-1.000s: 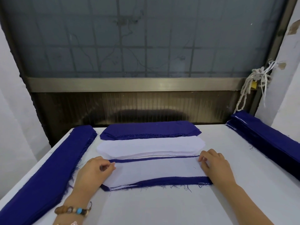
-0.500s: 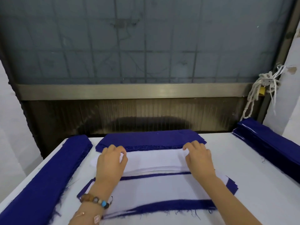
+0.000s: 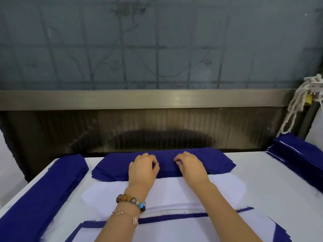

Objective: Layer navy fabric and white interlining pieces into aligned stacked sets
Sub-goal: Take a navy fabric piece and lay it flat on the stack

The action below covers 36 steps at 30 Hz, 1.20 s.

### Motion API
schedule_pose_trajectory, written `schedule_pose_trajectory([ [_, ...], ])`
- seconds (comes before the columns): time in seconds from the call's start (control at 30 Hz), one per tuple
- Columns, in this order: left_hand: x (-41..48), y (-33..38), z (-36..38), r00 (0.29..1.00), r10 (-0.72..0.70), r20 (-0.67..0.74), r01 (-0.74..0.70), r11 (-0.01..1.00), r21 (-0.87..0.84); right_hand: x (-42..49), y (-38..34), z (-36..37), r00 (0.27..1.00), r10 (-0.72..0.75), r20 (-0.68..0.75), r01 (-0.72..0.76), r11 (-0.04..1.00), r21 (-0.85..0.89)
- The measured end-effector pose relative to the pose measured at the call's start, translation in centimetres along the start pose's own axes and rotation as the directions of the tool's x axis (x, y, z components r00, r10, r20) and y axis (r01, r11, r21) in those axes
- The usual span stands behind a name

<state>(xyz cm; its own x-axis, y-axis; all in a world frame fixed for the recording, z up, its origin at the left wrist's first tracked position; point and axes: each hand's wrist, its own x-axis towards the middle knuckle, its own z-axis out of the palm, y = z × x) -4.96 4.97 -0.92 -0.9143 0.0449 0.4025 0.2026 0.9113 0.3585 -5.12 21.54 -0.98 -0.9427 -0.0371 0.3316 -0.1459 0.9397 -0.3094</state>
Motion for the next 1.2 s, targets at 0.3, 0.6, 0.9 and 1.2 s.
schedule_pose_trajectory([
  [0.3,0.7,-0.2,2.0,0.991,-0.069,-0.114,0.062,0.996,-0.065,0.7,-0.4,1.3,0.994,0.071,-0.082,-0.075,0.996,-0.048],
  [0.6,0.9,-0.7,2.7,0.987,-0.114,0.111,0.094,0.982,0.166,0.8,-0.4,1.3,0.992,0.122,-0.014,-0.123,0.989,-0.082],
  [0.9,1.4,-0.4,1.0,0.997,-0.047,0.058,0.035,0.980,0.198,1.2,-0.5,0.6,0.992,0.129,0.000,-0.129,0.990,-0.049],
  [1.2,1.6,-1.1,1.5,1.000,0.009,0.001,-0.009,0.996,0.091,0.8,-0.2,1.5,0.996,-0.017,-0.082,-0.003,0.972,-0.236],
])
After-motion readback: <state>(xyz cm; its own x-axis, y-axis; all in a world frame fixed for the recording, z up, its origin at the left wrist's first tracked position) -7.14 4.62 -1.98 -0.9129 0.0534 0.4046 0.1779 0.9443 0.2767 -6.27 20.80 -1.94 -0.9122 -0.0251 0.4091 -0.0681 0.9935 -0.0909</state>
